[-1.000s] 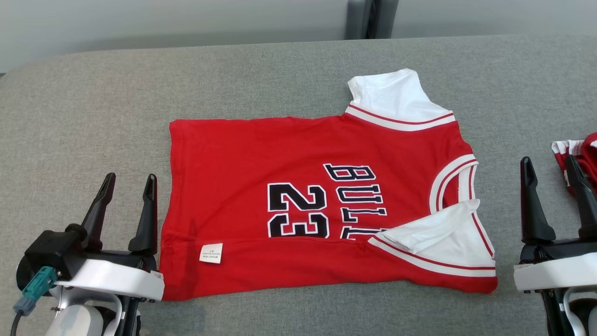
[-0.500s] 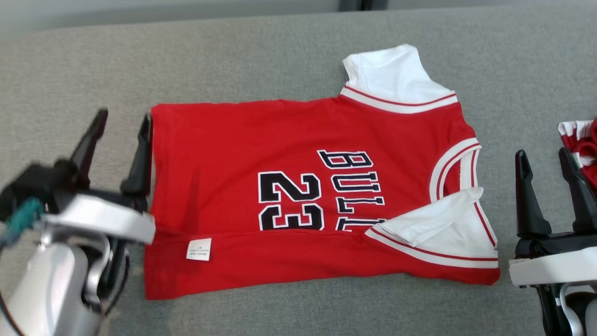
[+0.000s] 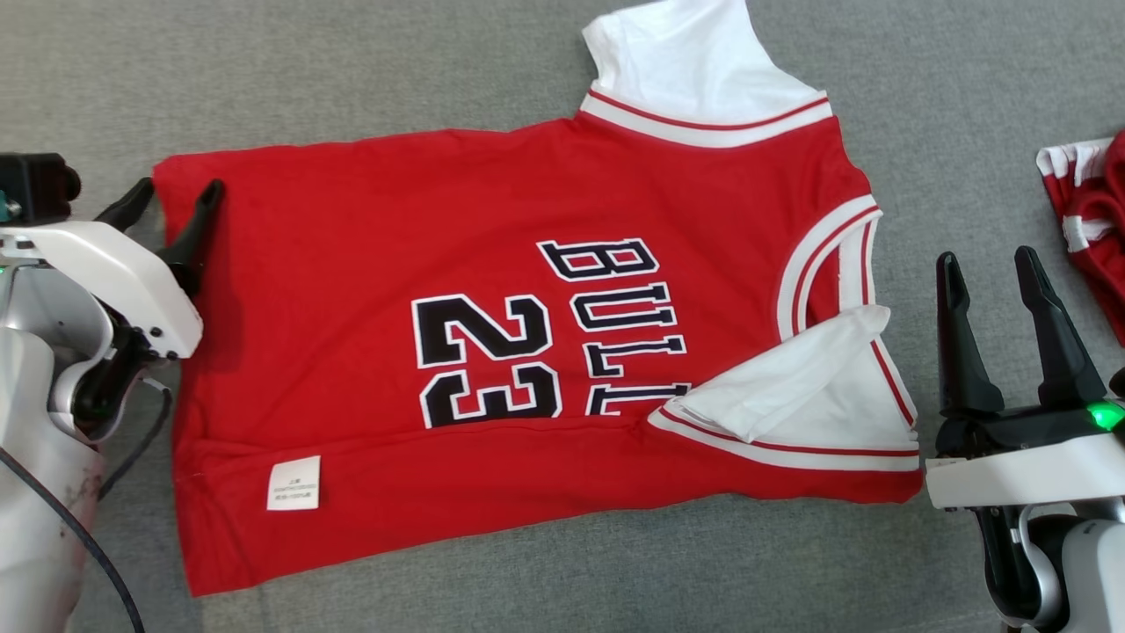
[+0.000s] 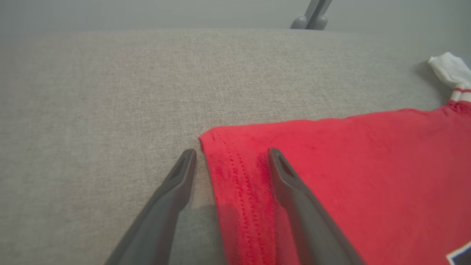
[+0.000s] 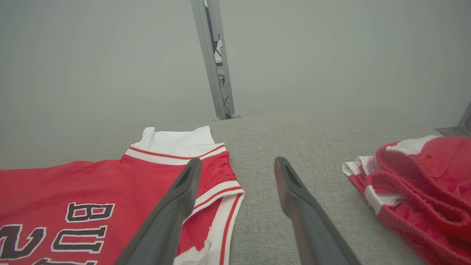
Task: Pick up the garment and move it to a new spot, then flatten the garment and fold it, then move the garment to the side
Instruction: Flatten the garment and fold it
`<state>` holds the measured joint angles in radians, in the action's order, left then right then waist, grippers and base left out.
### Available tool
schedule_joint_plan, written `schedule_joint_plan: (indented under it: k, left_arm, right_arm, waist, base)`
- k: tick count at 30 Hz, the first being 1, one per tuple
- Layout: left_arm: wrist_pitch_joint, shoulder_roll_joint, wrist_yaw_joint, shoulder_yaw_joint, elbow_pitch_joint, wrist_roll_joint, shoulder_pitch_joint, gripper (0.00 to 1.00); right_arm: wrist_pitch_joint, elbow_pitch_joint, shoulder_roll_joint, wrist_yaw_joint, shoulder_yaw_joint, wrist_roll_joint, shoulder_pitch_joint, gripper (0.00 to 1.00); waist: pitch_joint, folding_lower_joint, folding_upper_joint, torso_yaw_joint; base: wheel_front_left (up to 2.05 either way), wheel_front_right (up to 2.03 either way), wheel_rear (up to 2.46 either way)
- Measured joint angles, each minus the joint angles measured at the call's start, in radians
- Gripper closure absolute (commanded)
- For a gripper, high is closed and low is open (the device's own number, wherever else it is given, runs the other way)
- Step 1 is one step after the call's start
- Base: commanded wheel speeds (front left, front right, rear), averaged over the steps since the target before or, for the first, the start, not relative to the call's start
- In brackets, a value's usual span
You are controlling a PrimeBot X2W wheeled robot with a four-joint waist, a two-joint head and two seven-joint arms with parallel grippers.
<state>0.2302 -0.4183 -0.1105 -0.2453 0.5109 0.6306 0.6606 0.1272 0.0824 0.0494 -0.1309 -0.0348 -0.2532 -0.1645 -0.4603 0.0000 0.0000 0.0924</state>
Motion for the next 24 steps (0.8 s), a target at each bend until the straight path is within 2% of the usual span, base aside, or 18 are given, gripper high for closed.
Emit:
schedule_joint_plan:
  k: [5,6,7,13,16,20,24]
  left_arm:
    - [0.003,-0.006,-0.012,-0.006,0.086,0.046,0.053,0.0]
    - [0.01,-0.007,-0.012,-0.014,0.095,0.053,0.062,0.18]
    - [0.013,-0.01,-0.013,-0.02,0.1,0.059,0.07,1.0]
    - [-0.007,-0.021,-0.019,-0.059,0.109,0.08,0.095,1.0]
    - [-0.02,-0.023,-0.019,-0.086,0.1,0.086,0.112,1.0]
    - [-0.029,-0.015,-0.019,-0.127,0.086,0.094,0.143,1.0]
    - [-0.037,0.018,-0.019,-0.183,0.078,0.1,0.195,1.0]
  right_arm:
    - [0.017,-0.036,0.0,0.0,0.007,-0.007,-0.027,0.0]
    - [0.019,-0.04,0.0,0.0,0.005,-0.009,-0.033,0.0]
    - [0.019,-0.045,0.0,0.0,0.003,-0.009,-0.04,0.0]
    - [0.008,-0.076,0.001,0.0,-0.005,0.013,-0.151,0.0]
    - [-0.016,-0.129,0.034,0.0,-0.027,0.001,-0.275,0.0]
    - [-0.067,-0.29,0.101,0.0,-0.026,-0.026,-0.491,0.0]
    - [-0.109,-0.482,0.15,0.0,0.019,-0.028,-0.692,0.0]
  waist:
    - [-0.028,0.0,0.0,0.022]
    - [-0.031,0.0,0.0,0.025]
    - [-0.035,0.0,0.0,0.026]
    - [-0.049,0.0,0.0,0.023]
    - [-0.058,0.0,0.0,0.013]
    - [-0.075,0.0,0.0,-0.012]
    - [-0.098,0.0,0.0,-0.058]
  base:
    - [0.0,0.0,0.0]
    - [0.0,0.0,0.0]
    - [0.0,0.0,0.0]
    - [0.0,0.0,0.0]
    - [0.0,0.0,0.0]
    - [0.0,0.0,0.0]
    - [0.0,0.0,0.0]
